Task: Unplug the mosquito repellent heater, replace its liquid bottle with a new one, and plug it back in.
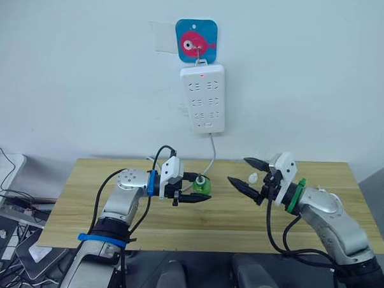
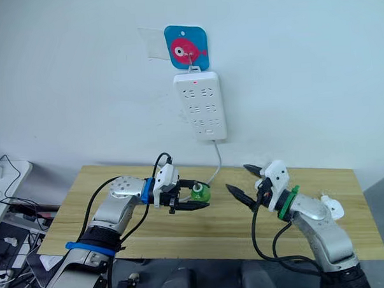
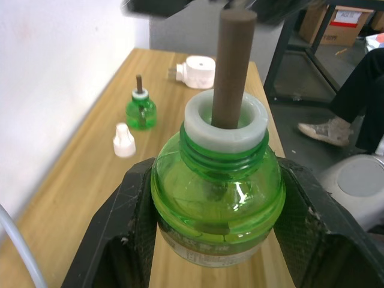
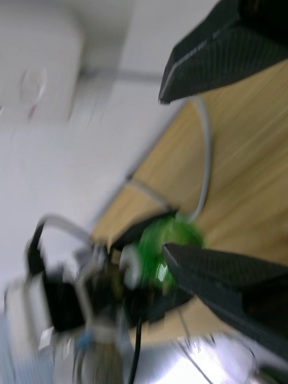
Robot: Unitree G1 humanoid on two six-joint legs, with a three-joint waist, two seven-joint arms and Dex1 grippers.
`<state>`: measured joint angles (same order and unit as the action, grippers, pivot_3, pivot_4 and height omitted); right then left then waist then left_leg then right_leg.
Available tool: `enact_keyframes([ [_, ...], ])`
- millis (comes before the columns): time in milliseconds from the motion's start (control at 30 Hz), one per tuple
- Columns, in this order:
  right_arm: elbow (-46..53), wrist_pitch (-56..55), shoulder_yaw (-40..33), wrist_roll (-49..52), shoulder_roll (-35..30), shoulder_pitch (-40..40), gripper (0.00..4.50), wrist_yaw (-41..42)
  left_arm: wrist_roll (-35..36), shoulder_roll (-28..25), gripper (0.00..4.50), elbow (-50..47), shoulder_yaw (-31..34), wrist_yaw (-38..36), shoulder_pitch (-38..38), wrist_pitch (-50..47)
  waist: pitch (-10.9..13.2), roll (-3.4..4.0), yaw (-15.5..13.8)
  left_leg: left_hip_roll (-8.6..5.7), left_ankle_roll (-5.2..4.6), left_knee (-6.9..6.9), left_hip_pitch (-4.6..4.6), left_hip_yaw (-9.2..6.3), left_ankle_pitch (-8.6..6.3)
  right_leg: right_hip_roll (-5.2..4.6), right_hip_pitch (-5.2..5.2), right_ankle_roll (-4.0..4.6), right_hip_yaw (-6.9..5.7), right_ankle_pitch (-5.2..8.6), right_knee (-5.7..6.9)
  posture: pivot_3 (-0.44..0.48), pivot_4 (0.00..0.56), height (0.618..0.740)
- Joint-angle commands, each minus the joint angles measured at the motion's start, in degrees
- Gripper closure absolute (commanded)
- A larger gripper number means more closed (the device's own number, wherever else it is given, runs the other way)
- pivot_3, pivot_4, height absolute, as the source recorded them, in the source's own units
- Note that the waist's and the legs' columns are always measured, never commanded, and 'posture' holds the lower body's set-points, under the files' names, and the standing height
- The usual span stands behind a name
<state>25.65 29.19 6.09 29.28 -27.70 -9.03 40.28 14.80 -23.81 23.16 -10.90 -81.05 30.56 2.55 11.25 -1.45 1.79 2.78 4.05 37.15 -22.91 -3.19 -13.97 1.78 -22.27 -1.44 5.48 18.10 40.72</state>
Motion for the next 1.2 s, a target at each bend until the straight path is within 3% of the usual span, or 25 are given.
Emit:
enact_keyframes([
  [33,3.65,5.14,1.73,3.75,-2.11,-1.79,1.17,3.08,0.01,0.36,2.23,0.2,-0.45,-2.08,1.98,3.41,-0.01,-0.01,-0.02,0.0,0.0,-0.01,0.0,0.0,0.0,0.0,0.0,0.0,0.0,0.0,-0.01,0.037,0.133,0.74],
  [600,-3.5,2.35,9.41,-4.09,4.9,-9.02,1.17,1.58,-0.4,1.23,2.23,1.56,-0.53,-3.51,3.7,5.0,0.01,-0.03,0.03,0.01,-0.01,-0.04,-0.03,-0.01,0.0,0.01,-0.03,0.0,-0.01,0.0,-0.11,0.046,0.159,0.74],
  [767,-5.66,0.91,10.87,-6.44,5.77,-9.96,2.33,1.6,-0.02,1.82,2.23,0.88,-0.34,-2.84,4.0,3.74,0.02,-0.03,0.06,0.01,-0.01,-0.04,-0.02,-0.02,0.0,0.01,-0.02,0.0,-0.02,0.0,-0.09,0.049,0.162,0.74],
  [900,-6.03,0.06,11.12,-8.03,5.45,-9.9,3.64,1.86,0.57,1.96,2.23,-0.02,0.08,-2.21,3.56,1.9,0.02,-0.03,-0.01,0.01,-0.01,-0.04,-0.02,-0.04,0.0,0.01,-0.02,0.0,-0.04,0.0,-0.1,0.053,0.165,0.74],
  [1067,-4.73,0.63,8.72,-6.3,5.71,-9.27,3.65,1.75,2.58,1.93,2.23,-2.64,0.21,-2.68,2.93,-4.0,0.02,-0.03,-0.01,0.01,-0.01,-0.04,-0.03,-0.03,0.0,0.01,-0.02,0.0,-0.02,0.0,-0.1,0.05,0.165,0.74],
  [1200,-2.36,3.88,3.17,-1.94,6.94,-8.3,3.65,-1.22,4.68,2.5,0.99,-4.81,1.2,-2.17,2.88,-6.56,0.02,-0.03,-0.01,0.01,-0.01,-0.04,-0.03,-0.05,0.0,0.01,-0.02,0.0,-0.03,0.0,-0.09,0.044,0.165,0.74],
])
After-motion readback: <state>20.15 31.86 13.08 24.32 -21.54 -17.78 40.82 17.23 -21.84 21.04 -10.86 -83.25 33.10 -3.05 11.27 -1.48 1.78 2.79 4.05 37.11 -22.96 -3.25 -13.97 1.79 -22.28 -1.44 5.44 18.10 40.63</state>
